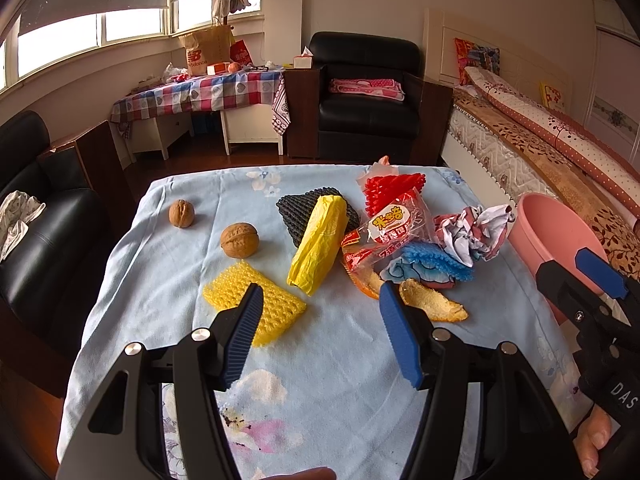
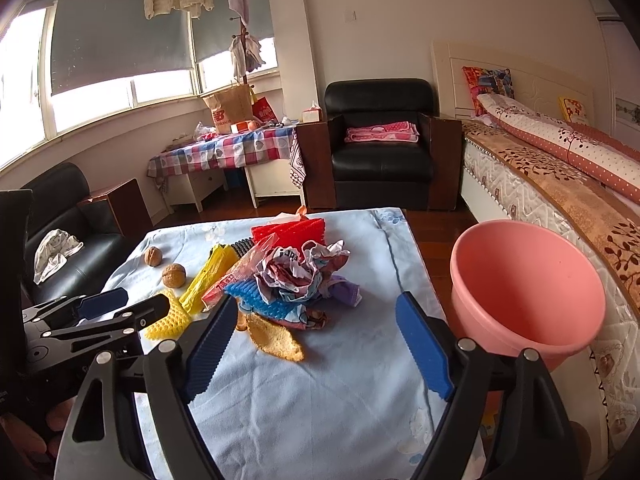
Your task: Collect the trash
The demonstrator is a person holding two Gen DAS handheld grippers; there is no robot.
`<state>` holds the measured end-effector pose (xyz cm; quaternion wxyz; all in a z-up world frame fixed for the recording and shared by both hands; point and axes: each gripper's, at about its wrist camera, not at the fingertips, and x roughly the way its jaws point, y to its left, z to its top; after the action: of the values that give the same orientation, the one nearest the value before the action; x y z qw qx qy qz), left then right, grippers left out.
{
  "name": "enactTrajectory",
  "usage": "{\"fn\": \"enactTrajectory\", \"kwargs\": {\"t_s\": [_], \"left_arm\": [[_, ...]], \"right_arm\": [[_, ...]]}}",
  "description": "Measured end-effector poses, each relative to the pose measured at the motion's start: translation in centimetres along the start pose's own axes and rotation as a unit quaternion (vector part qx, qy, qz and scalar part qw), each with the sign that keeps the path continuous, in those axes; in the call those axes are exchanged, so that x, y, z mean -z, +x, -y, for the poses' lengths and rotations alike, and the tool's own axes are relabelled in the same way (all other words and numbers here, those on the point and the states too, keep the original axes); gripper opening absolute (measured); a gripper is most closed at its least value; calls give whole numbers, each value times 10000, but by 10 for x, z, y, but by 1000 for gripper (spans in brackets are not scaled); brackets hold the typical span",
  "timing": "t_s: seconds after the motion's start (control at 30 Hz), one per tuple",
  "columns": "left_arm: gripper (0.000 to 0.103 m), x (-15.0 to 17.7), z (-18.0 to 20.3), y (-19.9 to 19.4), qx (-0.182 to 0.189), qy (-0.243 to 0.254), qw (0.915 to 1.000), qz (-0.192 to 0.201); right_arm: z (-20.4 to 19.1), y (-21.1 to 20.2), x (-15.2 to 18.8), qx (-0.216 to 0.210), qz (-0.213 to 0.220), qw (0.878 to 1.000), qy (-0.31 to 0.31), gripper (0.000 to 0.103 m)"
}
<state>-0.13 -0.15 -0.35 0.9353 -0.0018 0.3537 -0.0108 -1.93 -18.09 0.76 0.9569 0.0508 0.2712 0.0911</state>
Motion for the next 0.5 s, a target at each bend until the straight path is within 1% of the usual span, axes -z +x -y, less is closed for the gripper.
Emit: {"fn": "enactTrajectory", "kwargs": {"t_s": [0.4,0.5], "left_arm": [[61,1,-10,-8,495,-179,9984,220],[61,1,-13,-8,517,-173,9982,246]], "right_arm": [[0,7,4,-46,-132,9999,-7,76],[1,8,5,-58,-175,9998,3,76]]}}
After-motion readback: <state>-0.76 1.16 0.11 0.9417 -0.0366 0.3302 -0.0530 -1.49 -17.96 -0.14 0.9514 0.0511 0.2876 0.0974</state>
